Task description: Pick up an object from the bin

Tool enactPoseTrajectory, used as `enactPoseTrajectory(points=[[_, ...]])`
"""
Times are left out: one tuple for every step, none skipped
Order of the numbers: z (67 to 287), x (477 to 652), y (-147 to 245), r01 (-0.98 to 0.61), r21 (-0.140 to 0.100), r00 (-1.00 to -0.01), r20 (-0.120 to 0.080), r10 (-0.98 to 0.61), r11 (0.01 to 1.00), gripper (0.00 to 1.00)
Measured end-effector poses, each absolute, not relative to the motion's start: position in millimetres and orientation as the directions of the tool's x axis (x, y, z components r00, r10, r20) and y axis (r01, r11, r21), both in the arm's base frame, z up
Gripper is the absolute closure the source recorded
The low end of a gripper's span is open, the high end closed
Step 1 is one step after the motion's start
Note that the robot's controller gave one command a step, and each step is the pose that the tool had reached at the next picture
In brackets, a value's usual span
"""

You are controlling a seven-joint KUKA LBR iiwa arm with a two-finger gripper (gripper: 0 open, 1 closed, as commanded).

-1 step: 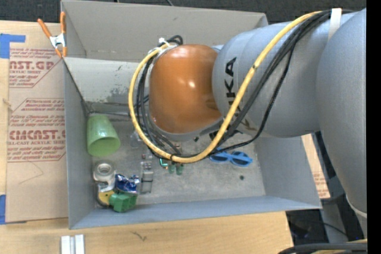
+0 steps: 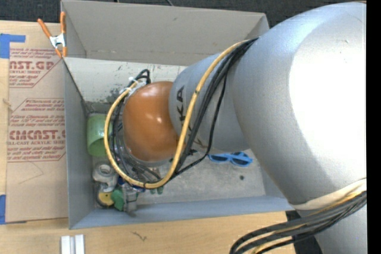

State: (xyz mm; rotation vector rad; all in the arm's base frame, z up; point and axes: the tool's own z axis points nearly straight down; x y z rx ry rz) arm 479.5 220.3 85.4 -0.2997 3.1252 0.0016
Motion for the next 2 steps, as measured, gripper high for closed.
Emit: enactPoseTrajectory(points=[[89.5, 481.9, 219.2, -0.187, 0.0, -0.982, -0.008, -0.187, 0.982, 1.0], [227.2, 485.8, 221.2, -0.188, 0.002, -0.982, -0.01, -0.188, 0.982, 1.0]])
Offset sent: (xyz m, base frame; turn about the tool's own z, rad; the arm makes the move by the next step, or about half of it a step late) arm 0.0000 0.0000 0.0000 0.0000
